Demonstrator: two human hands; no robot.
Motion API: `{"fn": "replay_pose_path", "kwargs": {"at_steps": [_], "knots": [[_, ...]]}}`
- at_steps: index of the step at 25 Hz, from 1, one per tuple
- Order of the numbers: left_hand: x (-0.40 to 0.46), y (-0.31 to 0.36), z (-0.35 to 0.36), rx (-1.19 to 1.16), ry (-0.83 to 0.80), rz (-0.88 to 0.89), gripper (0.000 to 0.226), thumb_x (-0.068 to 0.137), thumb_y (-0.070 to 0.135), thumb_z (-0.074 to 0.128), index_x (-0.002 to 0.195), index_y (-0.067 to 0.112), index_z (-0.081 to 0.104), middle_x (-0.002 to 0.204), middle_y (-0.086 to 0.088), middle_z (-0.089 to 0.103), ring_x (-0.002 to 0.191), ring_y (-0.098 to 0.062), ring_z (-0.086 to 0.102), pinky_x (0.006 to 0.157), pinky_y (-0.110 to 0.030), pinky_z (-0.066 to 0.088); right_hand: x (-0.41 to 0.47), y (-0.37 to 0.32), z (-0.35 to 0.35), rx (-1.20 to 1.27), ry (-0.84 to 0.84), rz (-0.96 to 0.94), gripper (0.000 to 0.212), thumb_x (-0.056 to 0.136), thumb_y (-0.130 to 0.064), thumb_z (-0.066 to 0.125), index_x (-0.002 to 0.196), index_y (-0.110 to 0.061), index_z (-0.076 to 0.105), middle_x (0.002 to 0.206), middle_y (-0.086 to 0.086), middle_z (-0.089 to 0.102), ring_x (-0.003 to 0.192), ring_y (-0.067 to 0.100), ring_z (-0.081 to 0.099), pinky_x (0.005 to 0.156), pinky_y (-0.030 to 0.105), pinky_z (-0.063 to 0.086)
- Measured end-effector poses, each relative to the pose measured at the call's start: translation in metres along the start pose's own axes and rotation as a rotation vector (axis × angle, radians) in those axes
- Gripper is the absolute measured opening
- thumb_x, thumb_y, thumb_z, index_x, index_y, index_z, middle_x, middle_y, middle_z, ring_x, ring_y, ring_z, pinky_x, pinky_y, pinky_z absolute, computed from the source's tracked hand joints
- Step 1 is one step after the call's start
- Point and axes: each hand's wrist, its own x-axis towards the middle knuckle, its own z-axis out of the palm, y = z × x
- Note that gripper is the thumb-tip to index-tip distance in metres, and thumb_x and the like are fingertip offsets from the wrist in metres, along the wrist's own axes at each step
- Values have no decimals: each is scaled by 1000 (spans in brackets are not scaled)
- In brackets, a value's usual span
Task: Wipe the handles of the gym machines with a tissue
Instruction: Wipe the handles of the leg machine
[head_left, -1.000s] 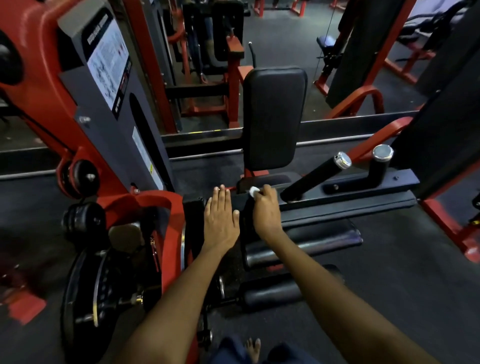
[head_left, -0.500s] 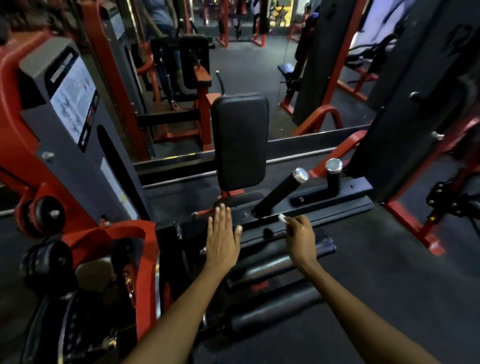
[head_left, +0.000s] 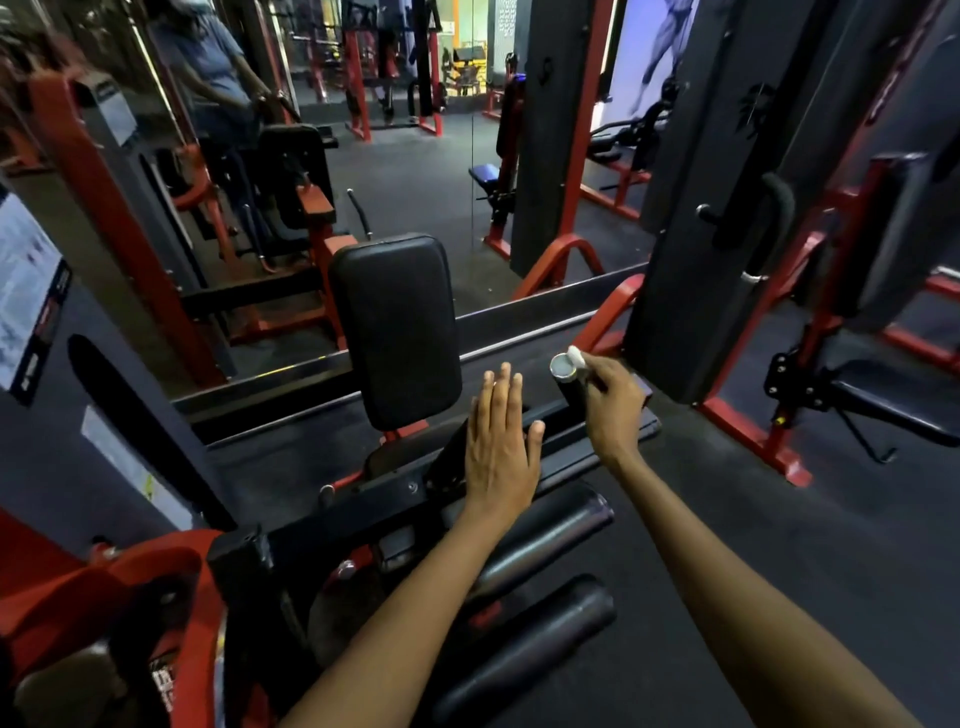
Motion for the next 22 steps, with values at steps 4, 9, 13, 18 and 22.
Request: {"fn": "replay_pose_path", "kwargs": {"at_steps": [4, 9, 13, 18, 22], "knots": [[1, -1, 14, 121, 13, -39, 59, 97, 33, 35, 148, 5, 24, 156, -13, 27, 147, -27, 13, 118, -45, 23, -7, 55, -3, -99, -128, 145, 26, 81, 9, 52, 97, -1, 69, 92, 12, 64, 89, 28, 61, 73, 19, 39], [2, 10, 21, 248, 58, -129, 60, 96, 33, 39, 146, 2, 28, 154, -15, 29, 147, -30, 16, 117, -46, 26, 26, 21, -4, 180, -162, 24, 26, 86, 3, 56, 105, -8, 69, 97, 5, 64, 89, 8, 59, 80, 9, 42], [0, 22, 26, 308, 76, -230, 60, 98, 34, 36, 148, 3, 24, 158, -14, 22, 149, -28, 11, 119, -46, 21, 25, 50, -4, 84, -266, -113, 24, 81, 9, 55, 97, -4, 69, 92, 7, 60, 85, 17, 58, 79, 21, 46], [2, 43, 32, 403, 89, -387, 63, 100, 38, 30, 151, 4, 17, 161, -12, 11, 150, -25, 4, 120, -44, 18, 58, 68, -11, 64, -404, -81, 24, 81, 6, 57, 99, -2, 71, 88, 9, 63, 85, 21, 63, 76, 15, 43], [12, 54, 31, 528, 123, -430, 60, 100, 39, 27, 146, 1, 34, 157, -14, 27, 148, -26, 16, 121, -43, 11, 52, 57, -10, 207, -451, -212, 33, 79, 11, 54, 103, -5, 70, 93, 3, 63, 87, 13, 61, 81, 7, 40]]}}
